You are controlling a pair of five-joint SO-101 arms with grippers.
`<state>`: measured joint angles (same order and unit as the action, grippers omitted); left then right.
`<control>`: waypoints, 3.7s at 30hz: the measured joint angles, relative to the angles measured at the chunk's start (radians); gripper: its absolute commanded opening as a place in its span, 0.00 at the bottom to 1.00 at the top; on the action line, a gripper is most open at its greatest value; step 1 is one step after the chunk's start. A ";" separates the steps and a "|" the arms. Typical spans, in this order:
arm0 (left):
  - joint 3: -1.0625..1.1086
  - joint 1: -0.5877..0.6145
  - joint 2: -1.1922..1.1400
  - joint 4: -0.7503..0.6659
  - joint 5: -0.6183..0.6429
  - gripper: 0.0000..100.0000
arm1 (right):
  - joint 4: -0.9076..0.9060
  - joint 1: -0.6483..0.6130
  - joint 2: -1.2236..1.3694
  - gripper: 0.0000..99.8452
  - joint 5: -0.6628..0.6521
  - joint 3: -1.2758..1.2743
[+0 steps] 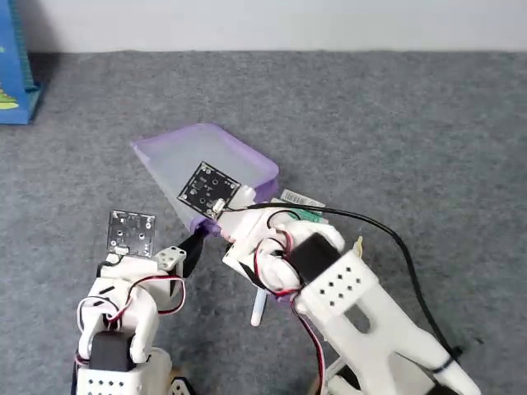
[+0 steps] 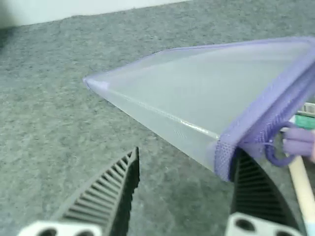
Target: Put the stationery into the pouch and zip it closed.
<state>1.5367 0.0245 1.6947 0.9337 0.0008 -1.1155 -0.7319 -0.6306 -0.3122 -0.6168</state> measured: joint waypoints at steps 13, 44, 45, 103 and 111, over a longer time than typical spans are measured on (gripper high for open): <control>0.014 -0.002 0.000 -0.057 -0.002 0.10 | -0.018 -0.060 -0.068 0.01 0.003 -0.048; 0.015 0.110 -0.008 -0.068 0.002 0.22 | -0.129 0.255 -0.259 0.01 -0.055 -0.046; 0.015 0.112 -0.011 -0.068 0.002 0.25 | -0.135 0.252 -0.264 0.01 -0.055 -0.048; -0.379 0.150 -0.012 0.342 -0.023 0.01 | -0.060 0.437 0.371 0.22 -0.112 0.135; -0.379 0.150 -0.012 0.342 -0.023 0.01 | -0.020 0.371 0.738 0.22 -0.117 0.327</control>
<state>1.1577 0.1749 1.6824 1.2758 -0.0222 -1.1354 -0.3606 0.1074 -0.4289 -0.2900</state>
